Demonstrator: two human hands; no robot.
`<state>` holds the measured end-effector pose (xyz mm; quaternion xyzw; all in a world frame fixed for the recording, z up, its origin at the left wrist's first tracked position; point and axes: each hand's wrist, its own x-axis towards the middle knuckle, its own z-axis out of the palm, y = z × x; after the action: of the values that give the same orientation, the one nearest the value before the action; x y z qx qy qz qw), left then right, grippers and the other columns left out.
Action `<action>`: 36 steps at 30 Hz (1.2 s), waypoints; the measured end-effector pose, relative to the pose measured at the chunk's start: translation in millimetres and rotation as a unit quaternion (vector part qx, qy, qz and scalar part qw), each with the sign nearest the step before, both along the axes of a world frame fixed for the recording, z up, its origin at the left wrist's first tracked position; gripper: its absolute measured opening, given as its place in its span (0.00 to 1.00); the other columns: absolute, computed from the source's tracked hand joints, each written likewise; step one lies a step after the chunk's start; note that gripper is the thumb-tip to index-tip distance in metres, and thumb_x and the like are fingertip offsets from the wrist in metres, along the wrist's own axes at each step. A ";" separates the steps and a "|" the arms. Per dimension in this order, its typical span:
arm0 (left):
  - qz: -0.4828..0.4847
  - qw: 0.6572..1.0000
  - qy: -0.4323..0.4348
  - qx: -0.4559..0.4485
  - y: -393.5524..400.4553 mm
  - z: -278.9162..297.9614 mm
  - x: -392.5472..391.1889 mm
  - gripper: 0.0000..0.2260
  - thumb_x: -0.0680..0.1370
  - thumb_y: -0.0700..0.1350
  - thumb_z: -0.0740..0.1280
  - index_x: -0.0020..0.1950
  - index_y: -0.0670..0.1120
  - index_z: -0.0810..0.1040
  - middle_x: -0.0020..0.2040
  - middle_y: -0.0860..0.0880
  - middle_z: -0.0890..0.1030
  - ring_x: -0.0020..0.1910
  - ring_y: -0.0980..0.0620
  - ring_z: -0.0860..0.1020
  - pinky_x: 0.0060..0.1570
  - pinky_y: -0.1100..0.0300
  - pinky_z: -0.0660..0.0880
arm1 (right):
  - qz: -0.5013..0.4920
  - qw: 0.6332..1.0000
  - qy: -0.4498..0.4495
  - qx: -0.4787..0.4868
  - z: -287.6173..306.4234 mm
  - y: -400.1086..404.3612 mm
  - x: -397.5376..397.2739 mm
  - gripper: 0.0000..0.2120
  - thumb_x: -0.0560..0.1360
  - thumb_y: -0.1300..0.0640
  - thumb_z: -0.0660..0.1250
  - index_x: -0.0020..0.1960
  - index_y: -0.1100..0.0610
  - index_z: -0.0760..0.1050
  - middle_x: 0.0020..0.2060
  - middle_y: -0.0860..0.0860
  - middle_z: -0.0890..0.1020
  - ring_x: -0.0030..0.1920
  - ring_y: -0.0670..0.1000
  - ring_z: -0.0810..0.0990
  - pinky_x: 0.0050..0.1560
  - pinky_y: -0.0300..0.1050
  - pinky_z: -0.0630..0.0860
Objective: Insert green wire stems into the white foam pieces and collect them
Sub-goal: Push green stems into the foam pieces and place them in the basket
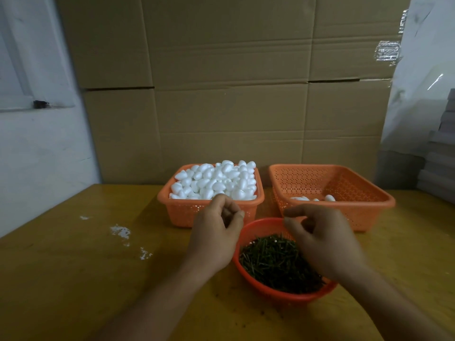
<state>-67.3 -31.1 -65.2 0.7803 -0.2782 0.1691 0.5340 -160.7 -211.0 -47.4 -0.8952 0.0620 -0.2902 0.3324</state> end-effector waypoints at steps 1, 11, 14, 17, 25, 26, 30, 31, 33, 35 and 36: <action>0.015 1.000 -0.001 -0.001 1.2 4.8 7.1 0.08 0.79 0.42 0.70 0.43 0.52 0.75 0.35 0.55 0.78 0.34 0.62 0.75 0.35 0.66 0.74 | 0.010 1.000 0.001 -0.009 -4.5 4.6 -0.3 0.09 0.78 0.52 0.69 0.57 0.50 0.82 0.23 0.45 0.79 0.23 0.42 0.76 0.31 0.43 0.75; 0.085 0.960 -0.026 0.267 10.4 56.3 103.0 0.03 0.76 0.40 0.71 0.48 0.46 0.82 0.46 0.51 0.81 0.47 0.50 0.80 0.46 0.57 0.74 | 0.025 0.999 -0.020 -0.036 -5.7 9.2 -4.9 0.13 0.76 0.51 0.71 0.61 0.48 0.81 0.24 0.41 0.77 0.26 0.40 0.76 0.30 0.36 0.66; 0.081 0.929 -0.017 0.362 6.9 58.0 122.8 0.07 0.74 0.46 0.75 0.50 0.52 0.84 0.48 0.53 0.77 0.51 0.50 0.77 0.52 0.55 0.74 | 0.015 0.999 -0.012 -0.037 -4.1 6.0 -6.3 0.13 0.76 0.50 0.70 0.61 0.48 0.81 0.26 0.44 0.80 0.27 0.42 0.78 0.31 0.46 0.75; 0.085 0.902 -0.009 0.423 1.0 54.4 134.9 0.07 0.71 0.52 0.77 0.43 0.59 0.80 0.49 0.56 0.77 0.54 0.50 0.76 0.57 0.50 0.74 | 0.008 0.999 -0.015 -0.044 -4.0 4.8 -7.1 0.13 0.76 0.50 0.70 0.60 0.48 0.81 0.27 0.45 0.80 0.28 0.43 0.79 0.35 0.51 0.79; 0.088 0.868 -0.022 0.487 -10.5 51.2 140.7 0.10 0.72 0.59 0.72 0.51 0.61 0.80 0.60 0.53 0.71 0.62 0.47 0.69 0.64 0.44 0.70 | 0.004 0.999 -0.012 -0.045 -5.9 4.6 -6.4 0.13 0.76 0.49 0.70 0.60 0.46 0.80 0.26 0.44 0.79 0.26 0.42 0.76 0.33 0.50 0.78; 0.090 0.867 -0.020 0.490 -11.4 53.1 140.0 0.10 0.73 0.59 0.72 0.53 0.62 0.80 0.61 0.53 0.71 0.63 0.47 0.69 0.64 0.44 0.70 | 0.003 0.999 -0.012 -0.046 -5.8 4.8 -6.4 0.13 0.76 0.49 0.70 0.61 0.46 0.80 0.26 0.44 0.79 0.26 0.42 0.75 0.33 0.51 0.78; 0.099 0.847 -0.011 0.523 -17.1 58.9 134.3 0.18 0.76 0.58 0.70 0.65 0.63 0.74 0.63 0.52 0.70 0.64 0.47 0.68 0.67 0.43 0.68 | 0.003 0.999 -0.011 -0.047 -6.0 4.9 -6.6 0.14 0.76 0.49 0.70 0.61 0.46 0.80 0.26 0.44 0.79 0.27 0.42 0.75 0.33 0.51 0.78; 0.100 0.844 -0.009 0.526 -17.4 59.0 133.6 0.18 0.76 0.58 0.70 0.65 0.62 0.74 0.63 0.51 0.70 0.64 0.46 0.68 0.67 0.43 0.68 | 0.002 0.999 -0.012 -0.048 -6.1 4.7 -6.7 0.14 0.76 0.48 0.70 0.61 0.46 0.80 0.26 0.44 0.79 0.27 0.42 0.75 0.32 0.50 0.78; 0.096 0.847 -0.014 0.522 -16.0 57.3 134.7 0.12 0.76 0.58 0.69 0.59 0.62 0.75 0.62 0.51 0.71 0.64 0.46 0.68 0.67 0.43 0.68 | 0.002 0.999 -0.007 -0.050 -6.1 4.5 -7.0 0.14 0.76 0.48 0.69 0.61 0.45 0.80 0.27 0.44 0.80 0.27 0.42 0.75 0.33 0.50 0.78; 0.092 0.855 -0.028 0.509 -11.9 56.4 134.5 0.04 0.76 0.57 0.68 0.49 0.62 0.76 0.60 0.52 0.73 0.62 0.47 0.70 0.65 0.44 0.69 | 0.002 0.999 -0.004 -0.051 -5.3 4.6 -7.8 0.14 0.76 0.48 0.69 0.62 0.44 0.79 0.28 0.43 0.80 0.28 0.42 0.77 0.35 0.53 0.80; 0.088 0.864 -0.031 0.494 -9.4 55.9 134.6 0.02 0.76 0.56 0.69 0.47 0.61 0.76 0.58 0.52 0.74 0.60 0.48 0.71 0.63 0.45 0.70 | 0.001 0.999 -0.004 -0.052 -5.0 4.7 -8.0 0.14 0.76 0.48 0.69 0.62 0.44 0.80 0.28 0.42 0.80 0.29 0.43 0.77 0.35 0.53 0.80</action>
<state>67.3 -40.6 -9.3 0.9576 -0.2719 0.0793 0.0524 -168.7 -206.4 -52.4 -0.9103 0.0444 -0.2959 0.2860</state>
